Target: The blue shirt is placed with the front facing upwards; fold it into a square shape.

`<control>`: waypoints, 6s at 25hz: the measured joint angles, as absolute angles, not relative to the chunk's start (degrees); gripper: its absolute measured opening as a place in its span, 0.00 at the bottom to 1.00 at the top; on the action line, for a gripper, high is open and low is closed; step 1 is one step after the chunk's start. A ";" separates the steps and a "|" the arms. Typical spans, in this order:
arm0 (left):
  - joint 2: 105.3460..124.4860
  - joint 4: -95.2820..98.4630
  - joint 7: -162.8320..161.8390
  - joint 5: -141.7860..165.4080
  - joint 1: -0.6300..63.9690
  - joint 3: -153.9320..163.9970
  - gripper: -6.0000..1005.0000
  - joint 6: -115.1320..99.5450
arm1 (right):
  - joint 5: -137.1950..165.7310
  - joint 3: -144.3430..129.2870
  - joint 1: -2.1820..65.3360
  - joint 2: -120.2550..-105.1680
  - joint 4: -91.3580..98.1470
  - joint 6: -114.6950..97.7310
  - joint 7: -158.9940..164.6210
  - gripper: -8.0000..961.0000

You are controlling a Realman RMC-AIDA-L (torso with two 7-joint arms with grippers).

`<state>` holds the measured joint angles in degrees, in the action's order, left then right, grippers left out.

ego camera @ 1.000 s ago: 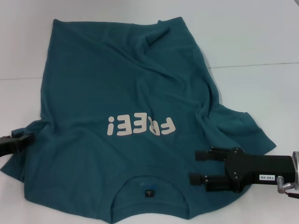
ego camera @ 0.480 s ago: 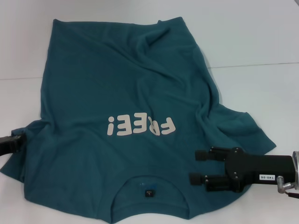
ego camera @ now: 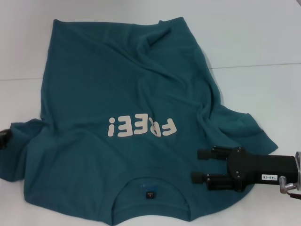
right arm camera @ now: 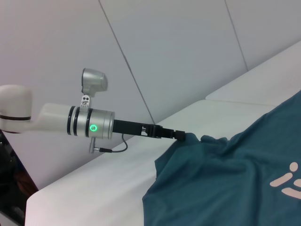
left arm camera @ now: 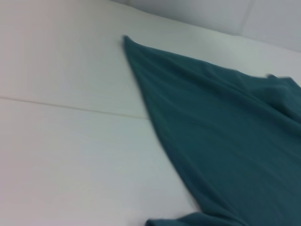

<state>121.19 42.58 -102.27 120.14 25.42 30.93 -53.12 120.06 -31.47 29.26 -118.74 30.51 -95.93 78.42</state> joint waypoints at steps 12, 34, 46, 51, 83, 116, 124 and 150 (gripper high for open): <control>120.61 46.95 -104.23 120.68 24.05 30.53 0.00 -51.50 | 120.01 -31.01 29.26 -119.34 30.41 -95.77 78.13 0.92; 120.19 50.19 -104.74 121.59 26.40 30.92 0.00 -52.05 | 119.88 -31.03 29.35 -119.35 30.41 -95.80 78.33 0.92; 121.40 50.11 -110.60 121.20 26.46 31.11 0.00 -61.01 | 119.88 -31.02 28.91 -119.35 30.41 -95.80 78.24 0.92; 122.42 50.15 -113.11 120.65 27.32 31.11 0.00 -64.22 | 119.88 -31.07 28.81 -119.35 30.41 -95.80 78.20 0.92; 123.72 43.64 -114.61 114.07 31.86 34.97 0.03 -68.43 | 119.97 -31.41 28.65 -119.35 30.14 -95.80 78.03 0.92; 123.67 48.61 -106.43 118.87 23.70 36.13 0.96 -69.41 | 119.88 -31.02 28.90 -119.35 30.18 -95.80 78.66 0.92; 123.74 48.68 -108.12 121.10 23.60 36.19 0.96 -72.20 | 119.88 -31.02 28.66 -119.36 30.14 -95.80 78.67 0.92; 123.36 48.97 -113.71 127.55 26.05 36.83 0.95 -65.40 | 119.96 -31.02 28.52 -119.36 29.71 -95.79 78.50 0.92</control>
